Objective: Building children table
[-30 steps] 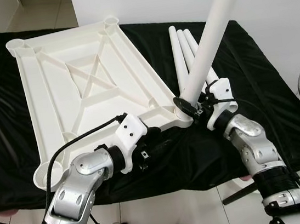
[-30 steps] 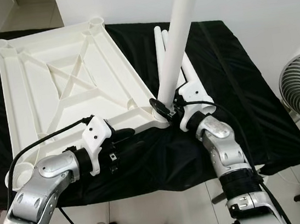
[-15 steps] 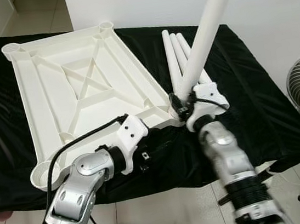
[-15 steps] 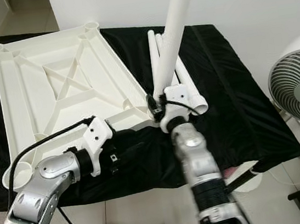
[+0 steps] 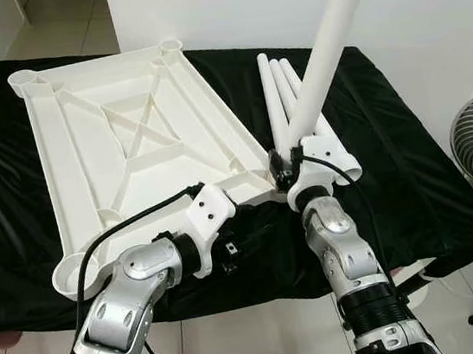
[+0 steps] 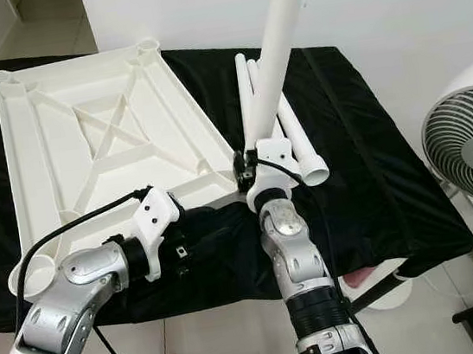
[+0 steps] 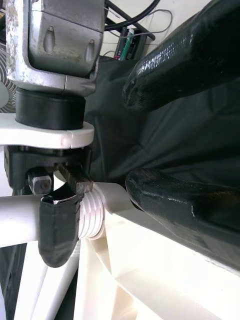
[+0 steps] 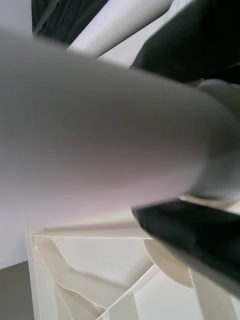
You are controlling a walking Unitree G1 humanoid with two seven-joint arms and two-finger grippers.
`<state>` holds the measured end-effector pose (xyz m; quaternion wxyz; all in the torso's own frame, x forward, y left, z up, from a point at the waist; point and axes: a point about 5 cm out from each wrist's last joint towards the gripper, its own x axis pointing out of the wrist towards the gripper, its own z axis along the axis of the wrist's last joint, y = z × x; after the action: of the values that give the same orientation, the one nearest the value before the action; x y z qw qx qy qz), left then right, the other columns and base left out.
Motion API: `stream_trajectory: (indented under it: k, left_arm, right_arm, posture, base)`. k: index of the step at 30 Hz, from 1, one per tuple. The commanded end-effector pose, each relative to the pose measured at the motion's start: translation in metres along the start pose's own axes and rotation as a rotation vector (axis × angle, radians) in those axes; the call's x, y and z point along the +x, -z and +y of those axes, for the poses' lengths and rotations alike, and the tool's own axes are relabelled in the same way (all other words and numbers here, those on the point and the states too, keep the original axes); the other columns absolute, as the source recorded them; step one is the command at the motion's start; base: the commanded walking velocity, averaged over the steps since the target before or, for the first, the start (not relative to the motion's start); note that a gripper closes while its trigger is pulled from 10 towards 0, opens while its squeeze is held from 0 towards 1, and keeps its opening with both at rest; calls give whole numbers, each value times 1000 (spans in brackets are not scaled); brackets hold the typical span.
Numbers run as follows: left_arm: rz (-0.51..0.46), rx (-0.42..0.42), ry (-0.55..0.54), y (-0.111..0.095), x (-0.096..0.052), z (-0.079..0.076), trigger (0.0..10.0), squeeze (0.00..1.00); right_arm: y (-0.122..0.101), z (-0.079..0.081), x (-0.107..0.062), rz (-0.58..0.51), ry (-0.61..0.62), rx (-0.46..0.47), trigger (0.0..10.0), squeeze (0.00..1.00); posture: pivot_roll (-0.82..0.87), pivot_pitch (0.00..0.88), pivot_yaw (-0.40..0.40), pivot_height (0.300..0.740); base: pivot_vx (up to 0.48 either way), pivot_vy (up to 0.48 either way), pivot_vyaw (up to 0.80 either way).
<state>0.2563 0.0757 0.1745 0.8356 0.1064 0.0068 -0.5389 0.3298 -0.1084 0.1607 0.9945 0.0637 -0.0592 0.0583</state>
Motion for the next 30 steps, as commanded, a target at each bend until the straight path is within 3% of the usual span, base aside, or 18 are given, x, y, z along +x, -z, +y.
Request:
stream_trajectory:
  k: [1,6,7,11,14,22,23,24,30]
  left_arm:
    - [5,2,-24,2,2,-1,10000,0]
    - [6,2,-24,2,2,-2,10000,0]
    - [6,2,-24,2,2,-2,10000,0]
    - [6,1,-24,2,2,-1,10000,0]
    - [4,3,-21,1,2,-1,10000,0]
    - [5,4,-20,0,2,0,10000,0]
    - [4,4,-19,0,2,0,10000,0]
    - [3,3,-20,-1,2,0,10000,0]
    - [3,1,-24,-1,2,-1,10000,0]
  right_arm:
    - [0,-4,-2,-13,-34,13,10000,1000]
    - [-6,-7,-3,-27,-141,-11,10000,1000]
    - [-11,-13,-3,-39,-202,-28,10000,0]
    - [-15,-17,-3,-42,-262,-28,10000,0]
    - [-21,-33,-2,-33,-456,-105,10000,0]
    - [-19,-38,-2,3,-568,-146,10000,0]
    - [-19,-40,0,7,-569,-156,8824,0]
    - [-18,-44,2,14,-566,-169,0,0]
    - [-16,-51,4,37,-574,-179,0,0]
  posture:
    - [52,104,-72,740]
    - [54,104,-74,740]
    - [54,105,-72,740]
    - [54,106,-72,740]
    - [51,113,-63,740]
    - [53,119,-57,740]
    - [59,121,-58,740]
    - [61,122,-59,740]
    - [65,124,-58,740]
  base:
    - [0,0,0]
    - [0,0,0]
    - [0,0,0]
    - [0,0,0]
    - [0,0,0]
    - [0,0,0]
    - [0,0,0]
    - [0,0,0]
    - [0,0,0]
